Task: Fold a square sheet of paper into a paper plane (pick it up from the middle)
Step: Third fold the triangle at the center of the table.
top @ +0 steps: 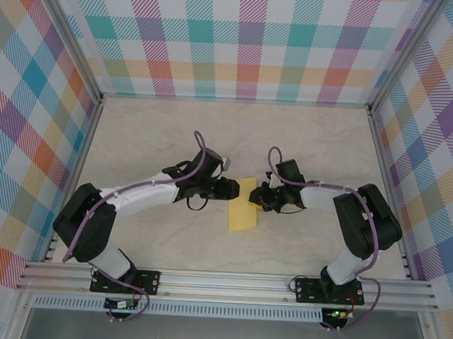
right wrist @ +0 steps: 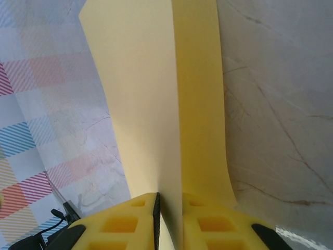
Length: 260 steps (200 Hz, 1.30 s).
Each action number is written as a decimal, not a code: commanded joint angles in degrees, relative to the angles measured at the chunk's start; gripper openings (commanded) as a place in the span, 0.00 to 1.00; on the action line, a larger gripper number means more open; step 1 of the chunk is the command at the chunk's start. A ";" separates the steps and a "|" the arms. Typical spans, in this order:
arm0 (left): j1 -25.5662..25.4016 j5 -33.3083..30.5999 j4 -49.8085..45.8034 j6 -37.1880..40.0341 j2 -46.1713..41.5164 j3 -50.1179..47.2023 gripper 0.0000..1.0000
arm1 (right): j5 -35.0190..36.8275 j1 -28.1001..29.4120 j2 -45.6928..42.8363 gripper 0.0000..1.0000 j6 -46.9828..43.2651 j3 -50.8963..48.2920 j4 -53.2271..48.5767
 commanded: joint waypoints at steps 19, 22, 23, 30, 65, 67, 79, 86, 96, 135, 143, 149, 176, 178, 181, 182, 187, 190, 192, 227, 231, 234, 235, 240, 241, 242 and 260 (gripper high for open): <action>-17.58 -24.01 -2.85 7.66 -4.07 -2.66 0.61 | -3.77 -0.62 1.40 0.18 -2.89 3.48 -3.52; -18.86 -25.36 -3.84 7.96 -3.71 -2.48 0.62 | -3.96 -0.58 1.46 0.18 -2.89 3.57 -3.57; -19.24 -25.86 -4.35 8.09 -3.47 -2.37 0.62 | -4.04 -0.64 1.47 0.18 -2.94 3.57 -3.58; -21.74 -28.53 -5.28 8.78 -2.27 -1.74 0.63 | -4.28 -0.66 1.59 0.18 -2.92 3.82 -3.81; -31.44 -42.42 -9.05 13.68 7.06 4.34 0.65 | -4.72 -1.06 1.70 0.19 -3.07 4.19 -4.94; -31.76 -42.90 -9.14 13.85 7.53 4.61 0.65 | -4.74 -0.99 1.67 0.19 -3.11 4.26 -5.03; -33.20 -46.86 -9.82 14.04 10.06 6.04 0.65 | -4.52 -1.30 1.62 0.19 -3.29 4.50 -5.65; -33.55 -48.50 -9.65 13.70 11.06 6.38 0.66 | -4.62 -1.31 1.65 0.19 -3.34 4.50 -5.76; -33.60 -49.35 -8.82 13.69 12.13 6.60 0.66 | -4.79 -1.45 1.59 0.20 -3.34 4.41 -5.70; -33.64 -52.52 -7.78 14.86 15.80 9.52 0.63 | -4.82 -1.59 1.33 0.21 -3.48 4.33 -6.11; -33.68 -52.46 -7.37 15.31 16.24 9.91 0.62 | -4.89 -1.59 1.36 0.21 -3.75 4.33 -6.24; -33.69 -52.33 -7.08 15.60 16.56 10.16 0.61 | -4.78 -1.61 1.34 0.21 -3.84 4.35 -6.35; -33.58 -52.55 -7.15 15.36 17.50 10.52 0.44 | -4.59 -1.76 1.15 0.22 -3.91 4.22 -6.57; -33.53 -52.51 -7.20 15.31 17.46 10.49 0.43 | -4.64 -1.76 1.14 0.22 -3.94 4.17 -6.51; -33.45 -52.43 -7.18 15.27 17.42 10.41 0.41 | -4.63 -1.75 1.07 0.22 -3.94 4.12 -6.55; -33.39 -52.36 -7.21 15.26 17.42 10.36 0.41 | -4.64 -1.76 1.06 0.22 -3.95 4.11 -6.52; -33.33 -52.20 -7.24 14.96 17.37 10.31 0.37 | -4.64 -1.80 0.91 0.22 -4.00 4.10 -6.50; -33.29 -52.20 -7.28 14.87 17.33 10.22 0.35 | -4.64 -1.83 0.85 0.23 -3.95 4.12 -6.56; -33.26 -52.24 -7.36 14.86 17.33 10.15 0.33 | -4.59 -1.78 0.86 0.23 -4.01 4.11 -6.62; -32.81 -51.72 -7.07 14.34 16.18 9.18 0.14 | -4.67 -2.02 0.47 0.23 -4.42 3.86 -6.70; -32.81 -51.92 -7.14 14.30 16.12 9.16 0.14 | -4.74 -2.03 0.38 0.23 -4.31 3.77 -6.53; -32.74 -51.93 -7.23 14.22 16.03 9.11 0.12 | -4.81 -2.03 0.30 0.22 -4.30 3.67 -6.42; -32.69 -51.94 -7.23 14.17 15.98 9.09 0.11 | -4.78 -2.03 0.28 0.22 -4.30 3.62 -6.37; -32.64 -51.60 -7.24 14.12 15.73 8.99 0.05 | -4.81 -2.03 0.20 0.22 -4.30 3.52 -6.39; -32.59 -51.50 -7.20 14.12 15.65 8.90 0.04 | -4.82 -2.03 0.23 0.22 -4.30 3.50 -6.35; -32.52 -51.41 -7.17 14.16 15.61 8.90 0.03 | -4.78 -2.03 0.24 0.22 -4.30 3.50 -6.38; -31.78 -49.56 -6.64 14.10 14.56 8.30 0.00 | -5.12 -2.04 0.08 0.22 -4.26 3.32 -6.15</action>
